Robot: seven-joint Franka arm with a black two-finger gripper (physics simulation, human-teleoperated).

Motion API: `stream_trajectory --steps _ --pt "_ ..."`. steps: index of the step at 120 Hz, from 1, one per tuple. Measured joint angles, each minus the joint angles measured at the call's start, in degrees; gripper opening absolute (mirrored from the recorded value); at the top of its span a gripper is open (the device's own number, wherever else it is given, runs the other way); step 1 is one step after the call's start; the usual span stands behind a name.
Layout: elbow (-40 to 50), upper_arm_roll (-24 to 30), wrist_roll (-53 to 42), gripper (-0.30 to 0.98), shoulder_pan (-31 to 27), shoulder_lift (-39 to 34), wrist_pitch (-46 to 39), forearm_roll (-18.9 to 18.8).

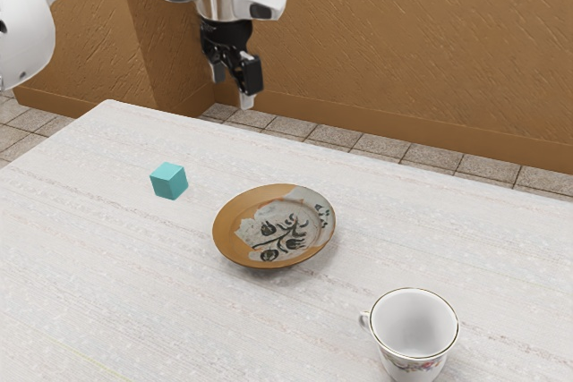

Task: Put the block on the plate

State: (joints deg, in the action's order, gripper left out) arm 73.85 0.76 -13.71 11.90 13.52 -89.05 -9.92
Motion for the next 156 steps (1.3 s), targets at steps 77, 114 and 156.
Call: stream_trajectory --steps 77,114,156 --pt "-2.81 -4.18 -3.87 0.69 -17.49 21.5 -6.66 -0.38" --pt "-5.85 -5.11 -3.15 0.69 -21.46 28.11 -16.03 3.19" --pt "-6.01 -6.56 -2.34 0.69 -24.14 33.49 -24.15 7.94"
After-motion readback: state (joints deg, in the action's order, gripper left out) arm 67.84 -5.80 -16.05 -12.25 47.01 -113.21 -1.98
